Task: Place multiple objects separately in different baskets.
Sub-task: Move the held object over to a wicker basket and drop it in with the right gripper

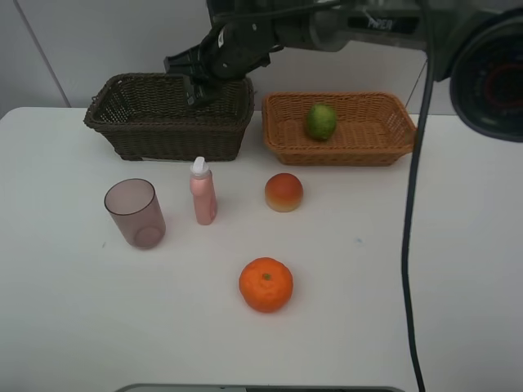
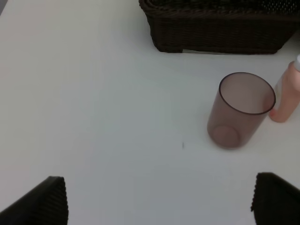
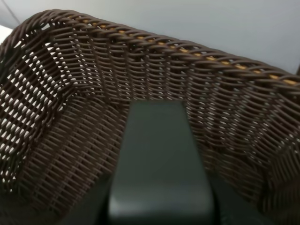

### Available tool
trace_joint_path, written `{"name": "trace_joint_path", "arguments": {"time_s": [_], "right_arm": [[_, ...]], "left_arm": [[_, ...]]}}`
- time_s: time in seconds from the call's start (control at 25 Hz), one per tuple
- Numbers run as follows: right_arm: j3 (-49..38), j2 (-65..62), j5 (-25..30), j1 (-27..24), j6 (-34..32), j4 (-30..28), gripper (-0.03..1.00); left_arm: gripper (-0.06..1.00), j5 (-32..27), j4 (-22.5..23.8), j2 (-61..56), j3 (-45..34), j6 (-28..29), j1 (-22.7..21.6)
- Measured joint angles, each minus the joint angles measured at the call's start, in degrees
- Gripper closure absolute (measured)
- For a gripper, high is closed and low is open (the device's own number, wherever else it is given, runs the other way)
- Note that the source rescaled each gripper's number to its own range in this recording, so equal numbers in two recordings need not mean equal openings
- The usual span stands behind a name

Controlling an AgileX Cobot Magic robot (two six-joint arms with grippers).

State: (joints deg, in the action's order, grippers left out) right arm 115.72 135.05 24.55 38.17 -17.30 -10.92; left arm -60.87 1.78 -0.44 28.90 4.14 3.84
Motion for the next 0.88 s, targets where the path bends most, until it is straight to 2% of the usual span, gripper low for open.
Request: {"name": "trace_joint_path", "arguments": {"time_s": [0.2,0.56,0.64,0.88], "right_arm": [[0.0,1.69,-2.13,0.0,0.0,0.08,0.94],[0.0,2.18,-1.46,-0.64,0.0,0.2,0.94],[0.0,2.18,-1.11,-0.64,0.0,0.2,0.85],[0.0,2.18,-0.11,-0.64,0.0,0.36,0.41]], "left_arm": [[-0.05,0.0,0.0,0.0,0.0,0.0,0.0],[-0.05,0.0,0.0,0.0,0.0,0.0,0.0],[-0.05,0.0,0.0,0.0,0.0,0.0,0.0],[-0.05,0.0,0.0,0.0,0.0,0.0,0.0]]}}
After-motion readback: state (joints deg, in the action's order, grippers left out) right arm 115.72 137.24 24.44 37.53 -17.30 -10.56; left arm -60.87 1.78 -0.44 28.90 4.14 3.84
